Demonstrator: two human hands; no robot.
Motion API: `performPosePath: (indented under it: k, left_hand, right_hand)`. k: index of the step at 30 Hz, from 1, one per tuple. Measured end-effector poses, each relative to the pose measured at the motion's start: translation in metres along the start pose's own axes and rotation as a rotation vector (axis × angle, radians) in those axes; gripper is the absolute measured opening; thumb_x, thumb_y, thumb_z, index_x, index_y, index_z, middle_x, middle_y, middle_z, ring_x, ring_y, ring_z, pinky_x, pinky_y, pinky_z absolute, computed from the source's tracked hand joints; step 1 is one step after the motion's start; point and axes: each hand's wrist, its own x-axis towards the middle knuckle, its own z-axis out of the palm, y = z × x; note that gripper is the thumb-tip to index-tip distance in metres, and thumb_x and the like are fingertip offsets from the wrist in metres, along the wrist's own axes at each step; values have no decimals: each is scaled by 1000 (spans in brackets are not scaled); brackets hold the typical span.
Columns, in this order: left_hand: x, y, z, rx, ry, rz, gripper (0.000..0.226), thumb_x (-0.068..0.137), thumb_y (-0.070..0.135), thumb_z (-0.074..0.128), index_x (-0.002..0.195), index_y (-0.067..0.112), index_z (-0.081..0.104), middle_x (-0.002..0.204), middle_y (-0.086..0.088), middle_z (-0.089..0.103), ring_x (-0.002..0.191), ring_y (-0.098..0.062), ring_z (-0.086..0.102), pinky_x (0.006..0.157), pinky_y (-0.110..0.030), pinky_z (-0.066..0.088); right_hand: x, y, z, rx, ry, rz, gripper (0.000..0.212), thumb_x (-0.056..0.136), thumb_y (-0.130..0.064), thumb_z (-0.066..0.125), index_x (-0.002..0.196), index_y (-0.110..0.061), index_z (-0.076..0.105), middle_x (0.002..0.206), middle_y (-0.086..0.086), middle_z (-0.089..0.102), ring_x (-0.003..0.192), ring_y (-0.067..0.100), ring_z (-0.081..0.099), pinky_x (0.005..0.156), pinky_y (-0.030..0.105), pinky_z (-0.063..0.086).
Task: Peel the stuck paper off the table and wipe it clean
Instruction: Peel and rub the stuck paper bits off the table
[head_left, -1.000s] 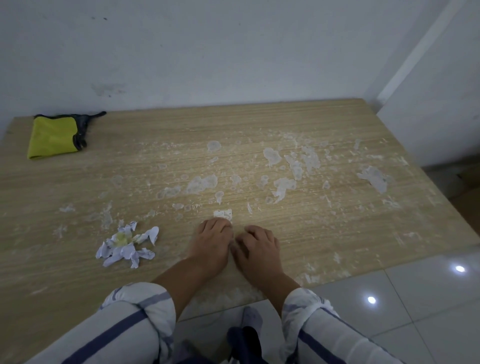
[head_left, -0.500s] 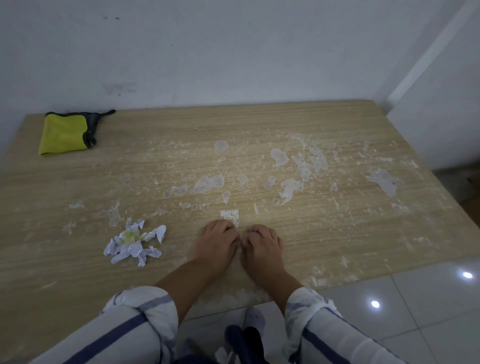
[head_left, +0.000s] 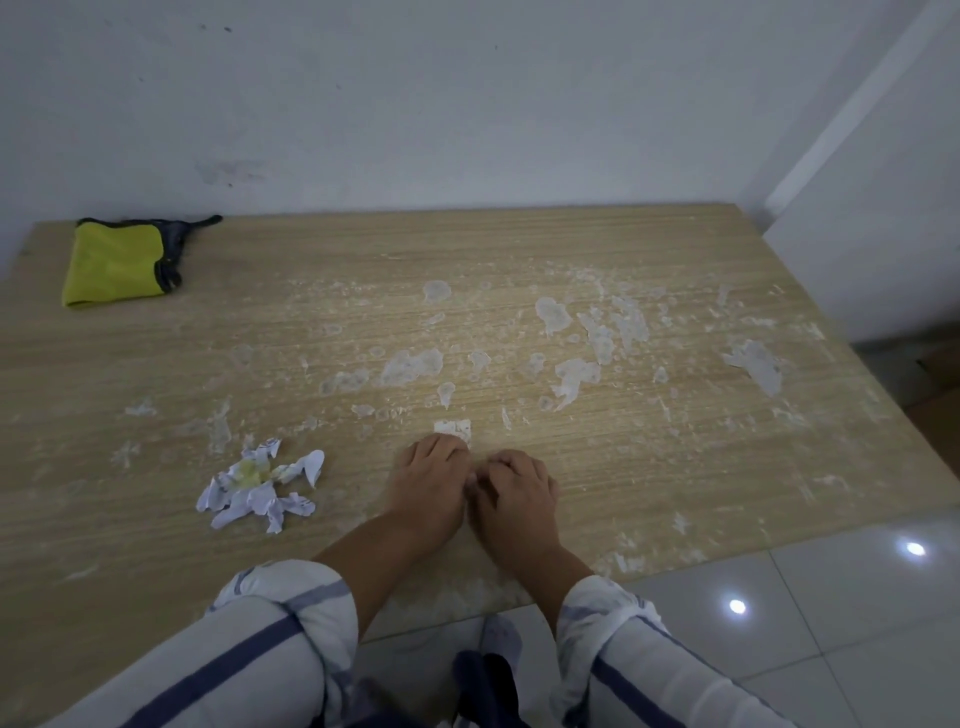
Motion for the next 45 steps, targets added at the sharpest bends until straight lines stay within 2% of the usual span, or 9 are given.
performPosePath:
  k: [3,5,7,11,19,25,31,37,45]
  left_hand:
    - [-7,-4,1,-148,82,-42,52,85,39,14,103,17,57,115,1,53,115,-21,46,101,-33,33]
    - [-14,-9,4,-143,100,-61,59,86,40,14,120,14,55,129,-4,52,126,-24,43,108,-36,28]
    - [-19,-11,3,-50,37,-93,73,86,46,4,141,10,36,151,-7,32,142,-25,23,116,-37,11]
    - [-19,-11,2,22,-86,-145,87,74,56,-22,149,17,-2,158,1,-6,145,-16,-11,114,-35,-11]
    - [-18,-12,6,61,-80,-128,105,62,58,-43,149,16,-1,159,-1,-3,145,-17,-8,113,-35,-11]
    - [-18,-9,4,75,-84,-143,81,77,52,-18,149,17,-4,158,0,-6,145,-16,-11,115,-36,-10]
    - [-17,-9,2,54,-106,-151,78,80,52,-13,149,17,-3,159,1,-6,145,-16,-11,117,-37,-7]
    - [-22,-16,-23,-90,-42,-190,56,99,27,30,150,16,8,159,1,2,146,-16,-6,118,-34,-3]
    - [-78,-78,-55,-237,262,-297,53,89,13,37,141,9,37,150,-8,33,144,-24,18,118,-42,16]
  right_hand:
    - [3,-4,-1,-21,-6,-3,59,78,-50,20,92,-18,67,113,0,57,108,23,45,85,32,24]
    - [5,-3,-2,-36,-12,-5,51,83,-44,26,91,-14,65,112,1,56,107,23,44,83,31,21]
    - [5,-1,-1,-40,2,-10,34,87,-34,38,91,-13,65,113,1,56,108,23,44,83,31,20]
    - [3,-2,-1,-5,18,5,44,82,-37,28,89,-15,65,115,-2,57,110,21,44,84,30,21]
    - [3,-1,-1,71,51,32,23,79,-25,39,77,-15,59,103,-1,59,100,19,45,81,30,22]
    - [15,4,-13,340,116,178,16,87,-8,53,72,-11,55,89,5,54,83,17,47,74,27,36]
    - [23,4,-37,796,60,461,21,89,-16,57,68,-12,54,71,3,53,69,16,47,66,30,40]
    - [23,-27,-39,1102,-73,470,17,90,-5,54,74,-8,58,70,6,60,67,15,53,67,28,45]
    - [24,-108,10,833,-203,284,17,86,-12,60,69,-15,60,72,7,64,66,17,57,67,33,49]
